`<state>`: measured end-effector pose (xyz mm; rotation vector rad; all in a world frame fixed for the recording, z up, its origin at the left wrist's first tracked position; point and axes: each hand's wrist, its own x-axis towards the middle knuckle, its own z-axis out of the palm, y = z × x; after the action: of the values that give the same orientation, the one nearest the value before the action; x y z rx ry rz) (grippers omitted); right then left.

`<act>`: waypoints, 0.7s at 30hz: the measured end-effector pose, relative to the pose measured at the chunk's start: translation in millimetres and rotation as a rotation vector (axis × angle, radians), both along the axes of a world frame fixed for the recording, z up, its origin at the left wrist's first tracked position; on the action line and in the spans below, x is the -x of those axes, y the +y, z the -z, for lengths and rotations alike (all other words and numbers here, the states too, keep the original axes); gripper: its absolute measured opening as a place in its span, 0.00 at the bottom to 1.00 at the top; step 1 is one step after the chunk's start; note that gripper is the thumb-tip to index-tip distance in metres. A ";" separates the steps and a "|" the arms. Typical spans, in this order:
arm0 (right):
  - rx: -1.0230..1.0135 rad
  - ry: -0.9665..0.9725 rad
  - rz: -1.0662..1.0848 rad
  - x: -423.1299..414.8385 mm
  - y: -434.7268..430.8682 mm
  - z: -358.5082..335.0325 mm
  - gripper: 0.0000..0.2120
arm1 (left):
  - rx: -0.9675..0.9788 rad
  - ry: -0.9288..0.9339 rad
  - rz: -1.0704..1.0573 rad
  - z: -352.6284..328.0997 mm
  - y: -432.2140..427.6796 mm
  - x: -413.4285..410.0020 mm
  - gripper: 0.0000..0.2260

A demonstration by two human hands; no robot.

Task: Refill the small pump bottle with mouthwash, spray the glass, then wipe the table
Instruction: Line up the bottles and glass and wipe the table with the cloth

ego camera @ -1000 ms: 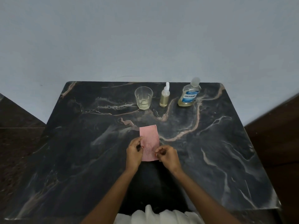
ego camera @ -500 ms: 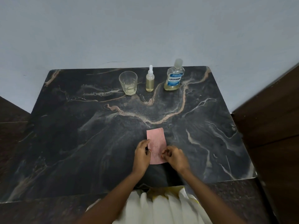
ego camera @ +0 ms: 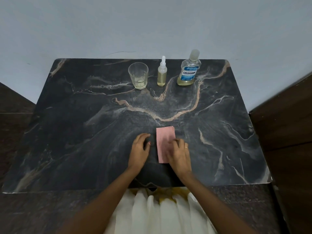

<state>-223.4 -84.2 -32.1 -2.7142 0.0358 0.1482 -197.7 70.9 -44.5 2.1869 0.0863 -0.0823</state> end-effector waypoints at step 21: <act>0.120 0.131 -0.252 -22.4 85.3 31.4 0.28 | -0.694 0.013 0.102 43.9 69.7 -25.1 0.22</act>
<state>-200.9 1.1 -63.5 -2.8148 -0.2679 0.4101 -172.6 140.6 -88.3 2.8849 0.0085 -0.1394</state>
